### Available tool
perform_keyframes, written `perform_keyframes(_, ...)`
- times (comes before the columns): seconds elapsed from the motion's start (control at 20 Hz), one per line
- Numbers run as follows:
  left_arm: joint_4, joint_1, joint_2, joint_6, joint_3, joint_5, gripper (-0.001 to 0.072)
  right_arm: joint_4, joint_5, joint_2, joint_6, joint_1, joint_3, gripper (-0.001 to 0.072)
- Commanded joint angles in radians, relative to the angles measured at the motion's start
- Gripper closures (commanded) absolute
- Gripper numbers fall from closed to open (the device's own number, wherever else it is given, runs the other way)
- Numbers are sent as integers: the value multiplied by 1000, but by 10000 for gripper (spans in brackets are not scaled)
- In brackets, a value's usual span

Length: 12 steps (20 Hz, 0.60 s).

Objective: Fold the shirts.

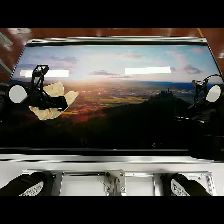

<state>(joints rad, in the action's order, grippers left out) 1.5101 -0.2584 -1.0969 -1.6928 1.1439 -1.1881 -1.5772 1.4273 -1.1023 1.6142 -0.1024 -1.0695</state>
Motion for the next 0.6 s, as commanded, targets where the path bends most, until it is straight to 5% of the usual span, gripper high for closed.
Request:
perform_keyframes(0.0, 0, 0, 0, 0, 0, 0, 125, 0, 0, 1, 0, 0, 0, 47)
perform_keyframes(0.55, 0, 0, 0, 0, 0, 0, 125, 1, -13, 1, 0, 0, 0, 47)
